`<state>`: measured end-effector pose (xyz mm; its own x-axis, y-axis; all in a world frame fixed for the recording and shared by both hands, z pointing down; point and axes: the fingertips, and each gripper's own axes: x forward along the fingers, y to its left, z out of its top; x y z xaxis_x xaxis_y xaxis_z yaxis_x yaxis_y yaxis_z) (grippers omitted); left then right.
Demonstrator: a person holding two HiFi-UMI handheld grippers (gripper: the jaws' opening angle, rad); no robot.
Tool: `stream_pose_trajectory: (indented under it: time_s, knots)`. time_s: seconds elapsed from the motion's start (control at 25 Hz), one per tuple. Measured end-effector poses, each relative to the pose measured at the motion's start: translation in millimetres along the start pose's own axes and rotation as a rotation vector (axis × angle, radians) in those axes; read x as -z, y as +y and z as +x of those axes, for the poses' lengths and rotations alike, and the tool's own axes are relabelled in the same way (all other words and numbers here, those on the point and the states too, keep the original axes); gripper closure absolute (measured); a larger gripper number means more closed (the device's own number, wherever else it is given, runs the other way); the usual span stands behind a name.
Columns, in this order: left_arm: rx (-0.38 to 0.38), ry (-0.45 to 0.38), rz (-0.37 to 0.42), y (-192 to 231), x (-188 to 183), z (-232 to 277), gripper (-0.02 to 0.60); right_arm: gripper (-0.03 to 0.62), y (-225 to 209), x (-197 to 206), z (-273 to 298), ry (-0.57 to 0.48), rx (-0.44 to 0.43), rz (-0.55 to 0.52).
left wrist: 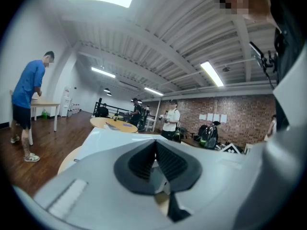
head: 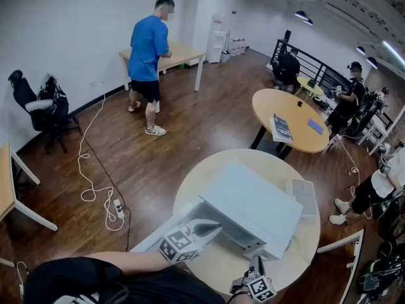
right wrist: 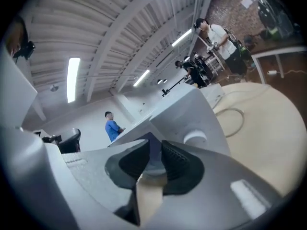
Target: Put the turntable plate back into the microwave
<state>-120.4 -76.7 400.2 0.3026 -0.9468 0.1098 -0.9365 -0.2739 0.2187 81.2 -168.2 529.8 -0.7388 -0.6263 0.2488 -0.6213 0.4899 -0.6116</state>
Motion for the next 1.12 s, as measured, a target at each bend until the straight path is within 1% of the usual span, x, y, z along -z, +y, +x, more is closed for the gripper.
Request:
stream_pose_trajectory:
  time_s: [0.12, 0.2, 0.24, 0.36, 0.52, 0.64, 0.84, 1.12]
  knots:
    - [0.004, -0.014, 0.014, -2, -3, 3, 0.583, 0.533, 11, -13, -3, -0.036, 0.001, -0.129]
    - [0.003, -0.011, 0.026, 1, 0, 2, 0.583, 0.54, 19, -19, -7, -0.06, 0.004, -0.211]
    - [-0.004, -0.01, 0.028, 4, 1, 0, 0.584, 0.555, 24, -21, -8, -0.07, 0.003, -0.244]
    - [-0.022, -0.008, 0.023, 14, 3, -3, 0.584, 0.592, 37, -27, -11, -0.097, -0.006, -0.311]
    - [-0.026, -0.01, 0.012, 22, 5, -7, 0.583, 0.592, 50, -30, -13, -0.12, -0.019, -0.374]
    - [-0.021, -0.003, 0.005, 27, 8, -8, 0.583, 0.592, 51, -32, -14, -0.134, 0.005, -0.387]
    - [-0.008, -0.003, 0.005, 29, 4, -11, 0.583, 0.593, 49, -28, -19, -0.14, 0.046, -0.376]
    - [0.036, 0.016, 0.002, 32, 4, -9, 0.583, 0.592, 51, -24, -27, -0.164, 0.103, -0.364]
